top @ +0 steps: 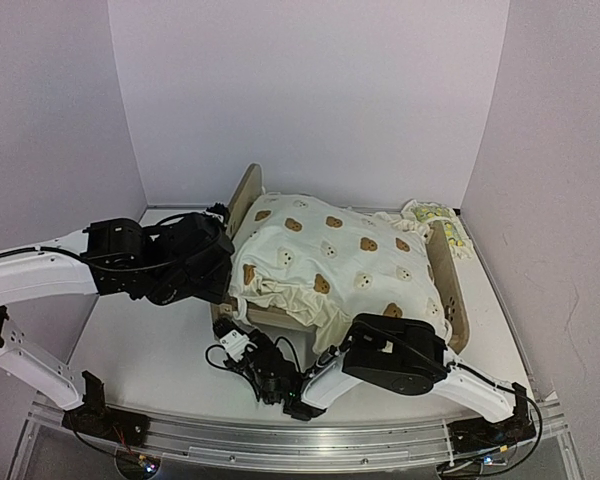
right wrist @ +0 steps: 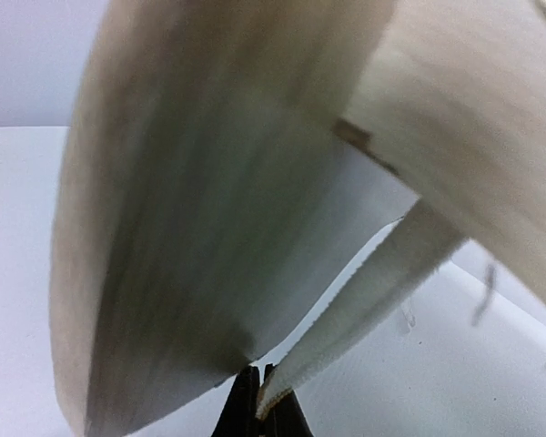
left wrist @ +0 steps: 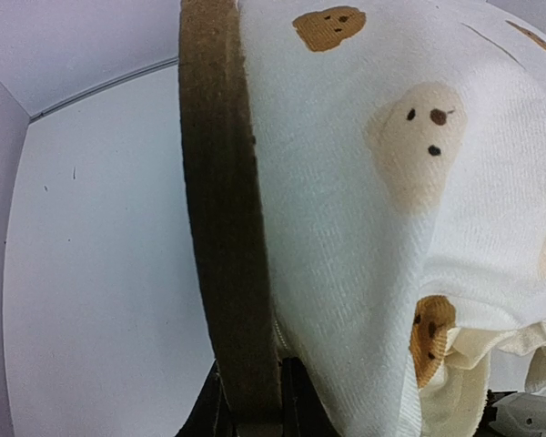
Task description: Set up the pet bed
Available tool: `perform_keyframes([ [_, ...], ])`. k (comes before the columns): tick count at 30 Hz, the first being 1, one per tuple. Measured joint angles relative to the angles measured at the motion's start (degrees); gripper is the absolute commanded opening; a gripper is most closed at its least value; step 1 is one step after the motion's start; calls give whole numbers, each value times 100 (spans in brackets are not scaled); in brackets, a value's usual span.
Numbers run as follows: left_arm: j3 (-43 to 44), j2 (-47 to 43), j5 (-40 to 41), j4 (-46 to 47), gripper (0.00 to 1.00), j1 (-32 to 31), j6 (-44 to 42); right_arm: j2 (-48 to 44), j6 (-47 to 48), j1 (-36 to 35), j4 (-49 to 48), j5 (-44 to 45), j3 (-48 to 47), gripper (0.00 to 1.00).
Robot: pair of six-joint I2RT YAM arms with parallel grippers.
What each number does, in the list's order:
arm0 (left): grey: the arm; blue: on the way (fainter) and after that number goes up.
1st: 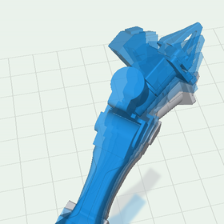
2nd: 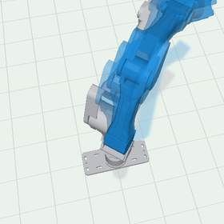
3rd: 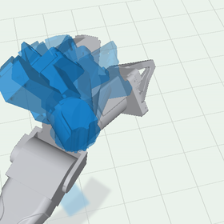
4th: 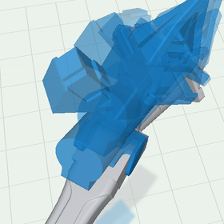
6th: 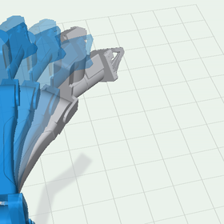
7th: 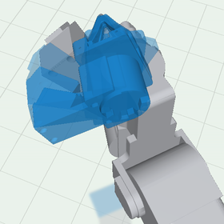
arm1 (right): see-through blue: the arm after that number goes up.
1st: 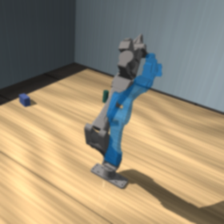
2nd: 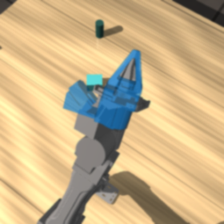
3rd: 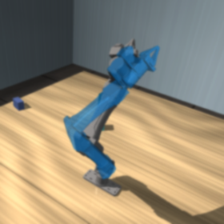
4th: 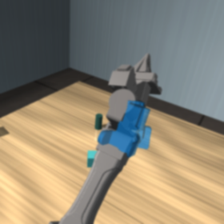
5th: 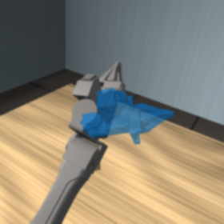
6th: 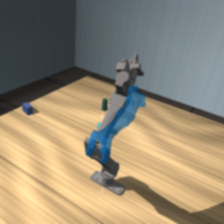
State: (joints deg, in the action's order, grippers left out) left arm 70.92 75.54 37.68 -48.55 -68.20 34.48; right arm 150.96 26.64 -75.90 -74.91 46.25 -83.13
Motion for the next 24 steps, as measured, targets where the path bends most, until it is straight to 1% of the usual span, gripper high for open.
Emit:
perform_keyframes([
  [9, -1, 109, -112, 51, 0, -10, 29, -688, -534, -135, -48, -308, 1283, 0],
  [18, -10, 179, -161, 123, 0, -11, 30, -869, -751, -489, -21, -587, 1586, 0],
  [24, -97, 206, -163, 211, 0, -13, 77, -1200, -825, -770, 35, -783, 1989, 0],
])
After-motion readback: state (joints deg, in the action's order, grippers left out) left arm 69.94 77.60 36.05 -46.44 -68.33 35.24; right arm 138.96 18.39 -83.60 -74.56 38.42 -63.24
